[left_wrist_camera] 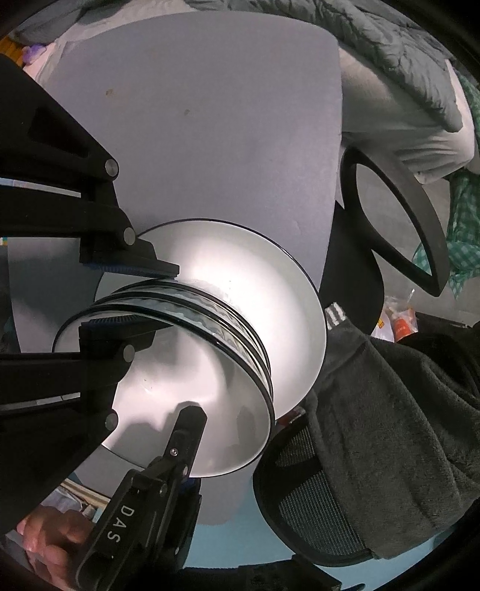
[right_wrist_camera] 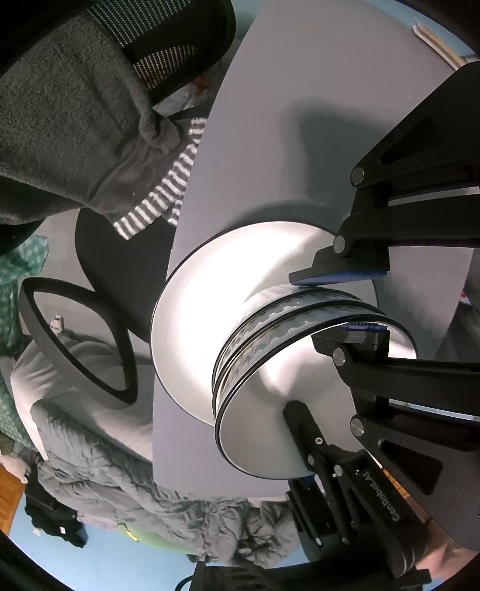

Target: Organize plates and bowls

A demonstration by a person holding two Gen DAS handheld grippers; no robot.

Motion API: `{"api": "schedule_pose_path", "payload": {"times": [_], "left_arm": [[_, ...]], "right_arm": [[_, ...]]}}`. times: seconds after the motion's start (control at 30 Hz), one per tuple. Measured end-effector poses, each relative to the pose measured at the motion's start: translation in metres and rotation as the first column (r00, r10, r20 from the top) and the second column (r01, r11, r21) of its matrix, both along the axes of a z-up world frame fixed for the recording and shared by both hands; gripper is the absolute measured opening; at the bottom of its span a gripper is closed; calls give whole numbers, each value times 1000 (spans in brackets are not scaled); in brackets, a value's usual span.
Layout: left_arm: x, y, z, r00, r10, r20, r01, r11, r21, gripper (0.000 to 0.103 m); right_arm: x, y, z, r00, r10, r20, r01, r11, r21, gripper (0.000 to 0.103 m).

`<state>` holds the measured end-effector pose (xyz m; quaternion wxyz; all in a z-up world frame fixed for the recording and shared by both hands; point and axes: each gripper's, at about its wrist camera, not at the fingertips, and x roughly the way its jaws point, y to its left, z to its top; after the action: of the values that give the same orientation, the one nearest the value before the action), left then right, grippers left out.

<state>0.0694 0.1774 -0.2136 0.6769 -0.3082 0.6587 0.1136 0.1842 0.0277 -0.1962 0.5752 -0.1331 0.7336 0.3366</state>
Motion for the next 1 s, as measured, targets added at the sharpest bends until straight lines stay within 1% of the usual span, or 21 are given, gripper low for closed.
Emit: {"api": "schedule_pose_path", "payload": {"times": [0.07, 0.13, 0.17, 0.23, 0.27, 0.3, 0.37, 0.47, 0.5, 0.57, 0.63, 0.67, 0.73, 0.83, 0.93, 1.0], "left_arm": [[-2, 2, -1, 1000, 17, 0, -17, 1000, 2, 31], [-5, 4, -1, 999, 37, 1, -37, 999, 17, 35], [-6, 4, 0, 999, 38, 1, -38, 999, 21, 35], [-9, 3, 5, 999, 35, 6, -35, 998, 44, 37], [-10, 3, 9, 999, 32, 13, -33, 998, 57, 39], [-12, 2, 15, 999, 27, 23, -29, 997, 73, 41], [-15, 0, 27, 999, 16, 48, -21, 994, 104, 48], [-21, -2, 48, 996, 5, 90, -17, 990, 138, 51], [-24, -3, 58, 994, 5, 112, -21, 990, 140, 51], [-28, -4, 74, 989, 8, 147, -29, 989, 144, 54], [-32, -7, 91, 983, 3, 184, -32, 987, 157, 55], [-34, -8, 99, 979, -2, 203, -33, 986, 166, 59], [-39, -11, 118, 970, -11, 242, -34, 983, 179, 64], [-50, -15, 149, 952, -16, 307, -49, 978, 203, 67], [-62, -18, 175, 931, -13, 365, -74, 971, 226, 75], [-72, -21, 192, 916, -14, 401, -93, 965, 246, 75]], "right_arm": [[0, 0, 2, 1000, -1, 24, 1, 1000, -11, 21], [-1, -1, 4, 998, 5, 56, -3, 1000, -28, 32], [-2, -2, 8, 997, 3, 80, 0, 999, -34, 35], [0, -4, 13, 994, 0, 106, 5, 999, -41, 43], [0, -6, 16, 993, -8, 117, 13, 999, -40, 45], [1, -9, 20, 992, -18, 125, 23, 999, -35, 47], [3, -13, 31, 989, -35, 144, 39, 999, -28, 50], [3, -18, 54, 977, -46, 206, 50, 999, -14, 56], [2, -20, 63, 971, -46, 235, 50, 999, -9, 59], [0, -23, 82, 954, -54, 294, 53, 999, 10, 61], [-3, -26, 103, 935, -61, 350, 54, 998, 31, 66], [-6, -28, 114, 925, -65, 375, 53, 998, 44, 67], [-10, -31, 128, 911, -70, 406, 50, 997, 60, 67], [-18, -37, 152, 894, -88, 440, 53, 994, 93, 68], [-27, -44, 172, 878, -108, 467, 58, 991, 120, 68], [-33, -48, 186, 867, -120, 484, 62, 989, 135, 68]]}}
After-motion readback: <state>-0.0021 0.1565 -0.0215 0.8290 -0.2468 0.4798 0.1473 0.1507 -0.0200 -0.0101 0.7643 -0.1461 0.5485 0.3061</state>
